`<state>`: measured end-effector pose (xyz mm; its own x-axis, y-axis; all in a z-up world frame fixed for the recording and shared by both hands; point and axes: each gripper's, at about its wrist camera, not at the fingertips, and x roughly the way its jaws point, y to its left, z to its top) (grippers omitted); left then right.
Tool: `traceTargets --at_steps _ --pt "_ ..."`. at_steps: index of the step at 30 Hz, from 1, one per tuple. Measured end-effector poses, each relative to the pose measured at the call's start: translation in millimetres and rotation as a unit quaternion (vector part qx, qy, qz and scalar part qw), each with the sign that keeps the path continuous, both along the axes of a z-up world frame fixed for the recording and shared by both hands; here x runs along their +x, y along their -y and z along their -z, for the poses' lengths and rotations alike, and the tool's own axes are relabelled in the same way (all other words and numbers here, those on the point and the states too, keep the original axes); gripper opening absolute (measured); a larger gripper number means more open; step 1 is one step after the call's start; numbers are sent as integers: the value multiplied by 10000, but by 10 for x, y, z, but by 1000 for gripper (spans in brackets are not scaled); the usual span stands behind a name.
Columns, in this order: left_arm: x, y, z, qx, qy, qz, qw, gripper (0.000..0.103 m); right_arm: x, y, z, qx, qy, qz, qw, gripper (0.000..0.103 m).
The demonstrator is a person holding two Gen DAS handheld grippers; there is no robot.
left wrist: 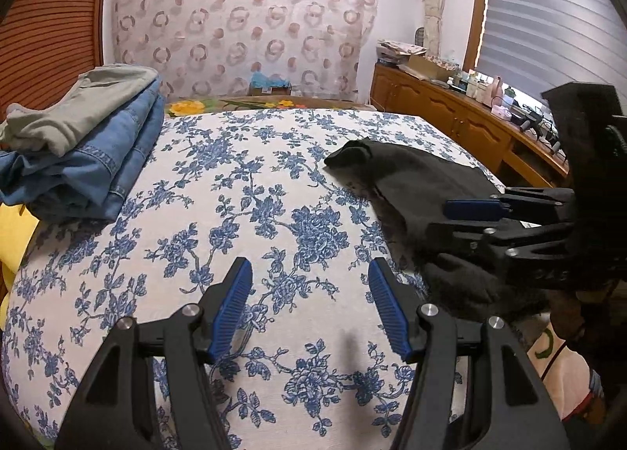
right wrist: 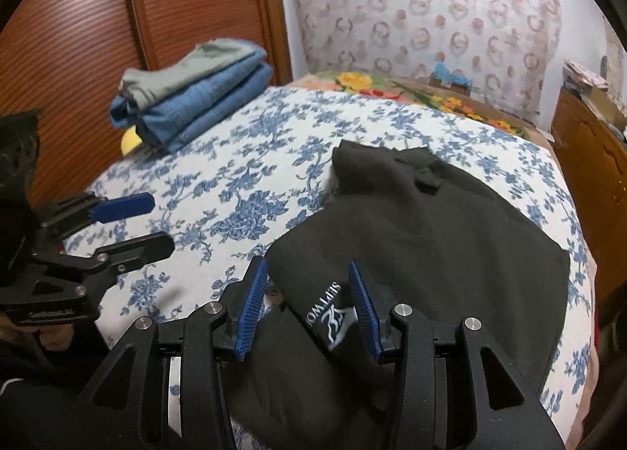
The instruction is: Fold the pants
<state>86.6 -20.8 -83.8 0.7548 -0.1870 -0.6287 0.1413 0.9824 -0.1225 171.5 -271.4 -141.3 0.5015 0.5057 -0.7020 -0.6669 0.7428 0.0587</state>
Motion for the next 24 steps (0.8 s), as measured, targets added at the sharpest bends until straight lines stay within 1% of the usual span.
traceTargets --at_steps 7,13,14,15,16,18,20,24 --pt "5 -10 44 -2 -102 38 9999 61 82 -177 183 -388 -185 -158 9989 44" --pt "12 17 72 39 -148 93 9998 61 77 -232 229 -670 -46 -178 9976 44" --pt "8 21 76 42 -155 97 9998 61 76 -243 231 -712 -26 -185 9973 42" --pt "8 28 80 45 -159 106 9998 61 77 -250 230 -757 1 -177 9970 34" --pt "7 32 84 50 -162 119 9998 61 82 -253 225 -796 26 -144 9967 30" --pt "-2 47 90 69 -170 142 9997 61 113 -221 188 -706 -35 -118 9974 16" --pt "-12 62 99 89 -179 170 9997 61 138 -164 122 -529 -66 -94 9985 8" --pt "-12 109 123 123 -224 236 9994 61 129 -70 -49 -346 22 -101 9993 7"
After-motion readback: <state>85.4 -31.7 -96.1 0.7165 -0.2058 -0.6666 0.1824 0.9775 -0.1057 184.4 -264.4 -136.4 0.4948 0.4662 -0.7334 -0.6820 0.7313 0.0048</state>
